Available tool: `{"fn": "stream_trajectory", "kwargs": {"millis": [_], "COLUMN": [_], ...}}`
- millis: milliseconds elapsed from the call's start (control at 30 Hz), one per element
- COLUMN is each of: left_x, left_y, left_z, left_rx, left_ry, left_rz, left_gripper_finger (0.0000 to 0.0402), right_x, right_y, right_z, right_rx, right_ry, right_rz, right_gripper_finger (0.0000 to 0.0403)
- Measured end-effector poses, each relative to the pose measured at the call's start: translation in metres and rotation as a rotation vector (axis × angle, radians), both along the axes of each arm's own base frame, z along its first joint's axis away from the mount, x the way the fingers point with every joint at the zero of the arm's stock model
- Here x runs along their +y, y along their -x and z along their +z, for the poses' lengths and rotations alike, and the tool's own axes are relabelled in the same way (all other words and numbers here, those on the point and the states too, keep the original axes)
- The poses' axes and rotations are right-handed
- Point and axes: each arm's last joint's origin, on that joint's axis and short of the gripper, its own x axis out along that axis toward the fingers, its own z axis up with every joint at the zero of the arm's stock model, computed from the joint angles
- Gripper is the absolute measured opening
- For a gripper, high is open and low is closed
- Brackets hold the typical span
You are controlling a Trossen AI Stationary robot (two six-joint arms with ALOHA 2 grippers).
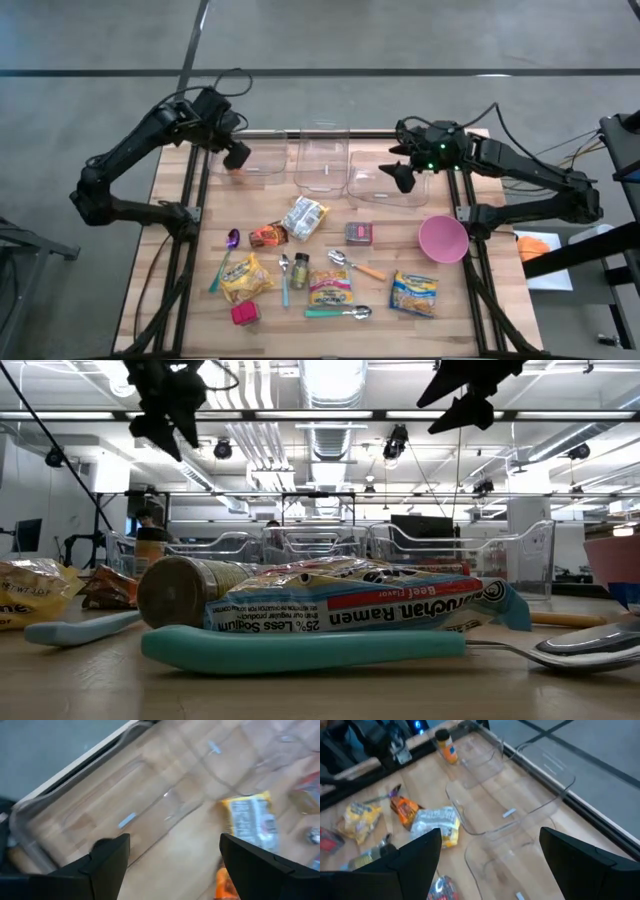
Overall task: Pick & Place Food Item
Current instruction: Put the black seasoning bottle into the left transparent bin
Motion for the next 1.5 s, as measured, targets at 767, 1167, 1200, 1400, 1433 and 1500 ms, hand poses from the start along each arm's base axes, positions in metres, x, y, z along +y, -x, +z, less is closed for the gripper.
{"fn": "stream_trajectory", "kwargs": {"millis": [767, 1167, 1200, 1400, 1433, 1500], "left_x": [-0.085, -0.113, -0.114, -0.118, -0.119, -0.122], "left_y": [-0.055, -0.078, -0.079, -0.081, -0.082, -0.082], "left_z": [0.025, 0.021, 0.022, 0.024, 0.024, 0.024], "left_rx": [-0.315, -0.349, -0.359, -0.387, -0.386, -0.387], "left_ry": [-0.112, -0.126, -0.130, -0.137, -0.138, -0.134], "left_rz": [-0.422, -0.487, -0.485, -0.506, -0.516, -0.533], "left_gripper_finger": [0.0317, 0.0316, 0.0316, 0.0316, 0.0316, 0.0316], "right_x": [-0.002, -0.003, -0.003, -0.003, -0.002, -0.001], "right_y": [-0.012, -0.013, -0.013, -0.013, -0.013, -0.013], "right_z": [-0.006, -0.006, -0.006, -0.007, -0.008, -0.008], "right_rx": [0.076, 0.084, 0.084, 0.101, 0.107, 0.107], "right_ry": [-0.010, 0.015, 0.015, 0.030, 0.037, 0.039], "right_rz": [0.079, 0.072, 0.072, 0.096, 0.104, 0.113], "right_gripper_finger": [0.0331, 0.0331, 0.0331, 0.0331, 0.0331, 0.0331]}}
